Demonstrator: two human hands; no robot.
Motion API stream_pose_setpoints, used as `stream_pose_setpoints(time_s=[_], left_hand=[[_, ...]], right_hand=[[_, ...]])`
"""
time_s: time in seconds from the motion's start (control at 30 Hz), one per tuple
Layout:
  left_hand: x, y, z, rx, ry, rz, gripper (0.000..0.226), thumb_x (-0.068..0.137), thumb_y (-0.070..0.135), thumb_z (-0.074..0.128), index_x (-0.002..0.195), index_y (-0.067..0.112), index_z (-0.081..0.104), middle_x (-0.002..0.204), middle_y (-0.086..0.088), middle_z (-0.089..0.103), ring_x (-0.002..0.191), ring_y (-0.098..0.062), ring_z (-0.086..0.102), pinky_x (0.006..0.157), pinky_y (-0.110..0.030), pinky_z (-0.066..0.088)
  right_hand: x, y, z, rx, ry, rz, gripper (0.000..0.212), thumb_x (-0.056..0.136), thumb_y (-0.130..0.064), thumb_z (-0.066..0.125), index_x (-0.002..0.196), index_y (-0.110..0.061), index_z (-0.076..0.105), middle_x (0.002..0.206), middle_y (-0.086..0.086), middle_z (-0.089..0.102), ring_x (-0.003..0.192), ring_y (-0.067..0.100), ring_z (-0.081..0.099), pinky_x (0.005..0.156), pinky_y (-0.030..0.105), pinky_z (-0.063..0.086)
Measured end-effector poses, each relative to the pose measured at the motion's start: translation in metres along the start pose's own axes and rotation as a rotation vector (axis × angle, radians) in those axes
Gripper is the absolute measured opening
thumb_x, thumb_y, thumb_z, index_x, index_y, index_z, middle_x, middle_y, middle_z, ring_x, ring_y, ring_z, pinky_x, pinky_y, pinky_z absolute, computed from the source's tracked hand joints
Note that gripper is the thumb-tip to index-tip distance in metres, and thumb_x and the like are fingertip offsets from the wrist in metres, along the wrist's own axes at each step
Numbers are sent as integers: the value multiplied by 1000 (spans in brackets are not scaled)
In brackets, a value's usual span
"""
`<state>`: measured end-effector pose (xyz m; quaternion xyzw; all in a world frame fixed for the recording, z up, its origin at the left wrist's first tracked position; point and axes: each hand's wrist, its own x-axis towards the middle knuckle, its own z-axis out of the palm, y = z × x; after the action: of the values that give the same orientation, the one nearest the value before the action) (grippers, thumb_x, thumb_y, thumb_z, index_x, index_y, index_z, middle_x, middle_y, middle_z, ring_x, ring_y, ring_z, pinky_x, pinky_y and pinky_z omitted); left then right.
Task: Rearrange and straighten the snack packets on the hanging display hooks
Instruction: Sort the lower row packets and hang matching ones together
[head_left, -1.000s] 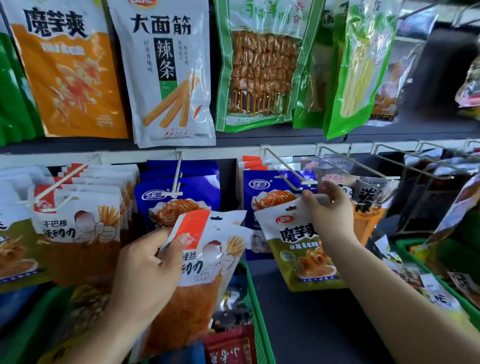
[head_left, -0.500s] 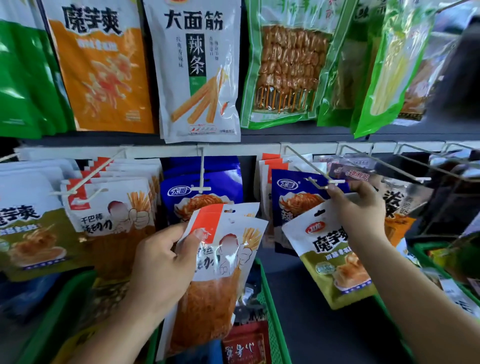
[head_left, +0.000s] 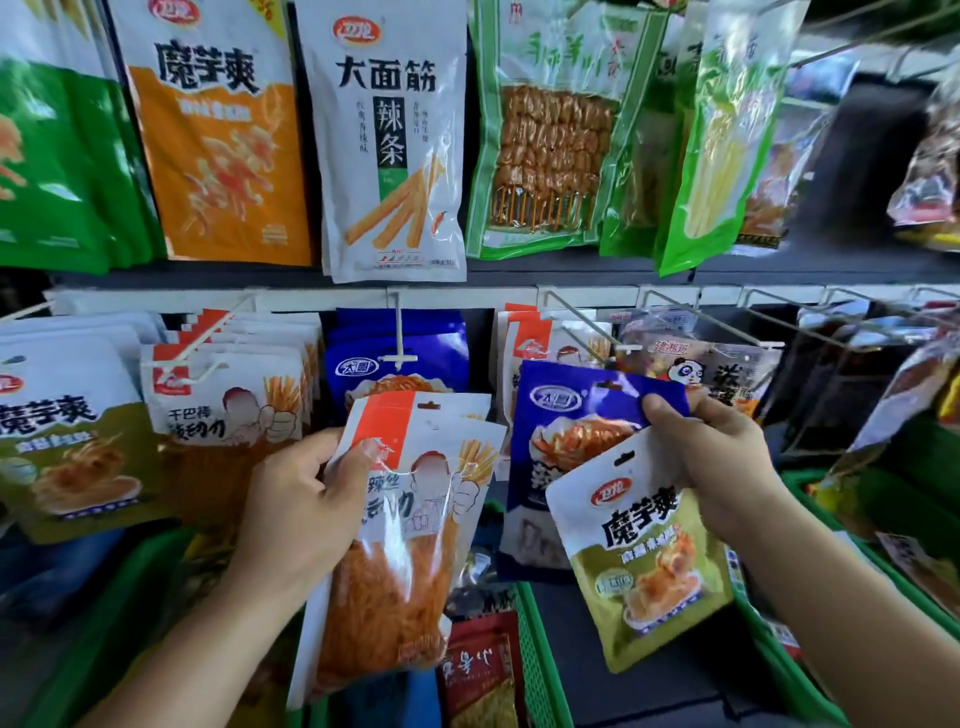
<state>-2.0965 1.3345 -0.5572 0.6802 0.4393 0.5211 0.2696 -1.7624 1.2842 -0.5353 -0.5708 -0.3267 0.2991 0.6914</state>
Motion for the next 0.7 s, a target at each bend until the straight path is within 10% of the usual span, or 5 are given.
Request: stream_pose_setpoints(time_s=[0.4, 0.7], left_hand=[[-10, -41, -44, 237, -21, -32, 38, 100, 22, 62, 65, 10, 52, 51, -5, 43, 46, -19, 37, 49, -31, 28], [-14, -55, -68, 336, -18, -33, 26, 101, 27, 59, 81, 13, 70, 64, 4, 70, 52, -17, 64, 48, -43, 55]], right_hand=[[-41, 0, 98, -18, -308, -101, 9, 91, -18, 79, 96, -12, 75, 87, 14, 80, 78, 28, 78, 72, 43, 63], [-38, 9, 158, -53, -281, -75, 17, 90, -23, 81, 97, -10, 72, 85, 10, 82, 79, 27, 81, 67, 42, 67]])
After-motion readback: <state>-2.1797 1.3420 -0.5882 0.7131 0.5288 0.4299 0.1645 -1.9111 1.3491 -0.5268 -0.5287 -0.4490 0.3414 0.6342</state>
